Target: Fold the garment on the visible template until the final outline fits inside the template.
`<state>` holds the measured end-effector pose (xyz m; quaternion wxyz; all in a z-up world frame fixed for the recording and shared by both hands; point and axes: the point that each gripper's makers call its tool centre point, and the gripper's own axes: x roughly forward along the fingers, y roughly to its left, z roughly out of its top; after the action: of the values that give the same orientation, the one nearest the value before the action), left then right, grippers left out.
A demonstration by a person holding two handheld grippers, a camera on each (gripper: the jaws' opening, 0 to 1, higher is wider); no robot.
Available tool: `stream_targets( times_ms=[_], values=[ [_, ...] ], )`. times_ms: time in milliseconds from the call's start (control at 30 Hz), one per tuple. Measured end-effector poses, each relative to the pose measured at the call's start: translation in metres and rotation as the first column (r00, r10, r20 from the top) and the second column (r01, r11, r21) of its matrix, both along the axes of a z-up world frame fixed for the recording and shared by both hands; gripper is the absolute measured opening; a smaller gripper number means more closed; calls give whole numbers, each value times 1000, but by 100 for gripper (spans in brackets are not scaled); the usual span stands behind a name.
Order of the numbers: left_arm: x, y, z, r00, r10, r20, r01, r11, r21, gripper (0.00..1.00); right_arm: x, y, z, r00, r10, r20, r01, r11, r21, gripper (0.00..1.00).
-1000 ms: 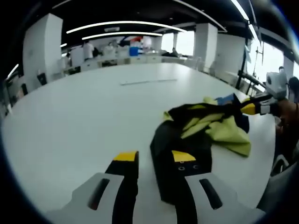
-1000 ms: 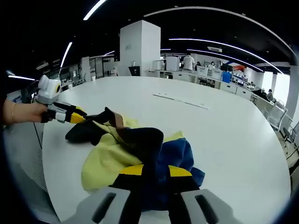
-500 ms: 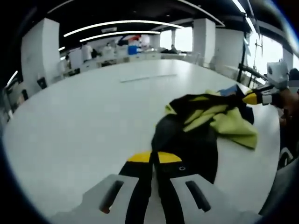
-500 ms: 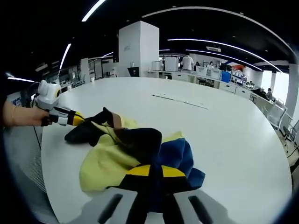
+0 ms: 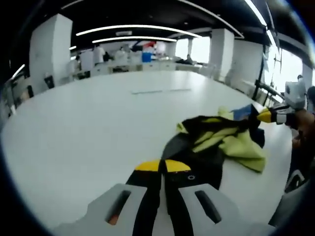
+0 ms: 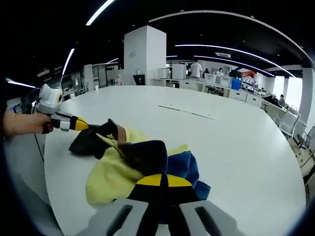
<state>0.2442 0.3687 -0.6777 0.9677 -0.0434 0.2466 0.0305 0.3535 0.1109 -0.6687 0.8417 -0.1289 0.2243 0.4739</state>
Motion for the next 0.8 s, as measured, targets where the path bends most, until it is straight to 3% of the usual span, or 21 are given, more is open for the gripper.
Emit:
stream_targets(
  times_ms=[333, 800],
  values=[
    [8, 9, 39, 997, 22, 70, -23, 1000, 10, 0, 10, 2, 30, 997, 20, 76, -20, 1000, -1, 0],
    [14, 21, 83, 991, -3, 136, -4, 999, 55, 0, 31, -5, 63, 992, -8, 124, 5, 1000, 29, 0]
  ],
)
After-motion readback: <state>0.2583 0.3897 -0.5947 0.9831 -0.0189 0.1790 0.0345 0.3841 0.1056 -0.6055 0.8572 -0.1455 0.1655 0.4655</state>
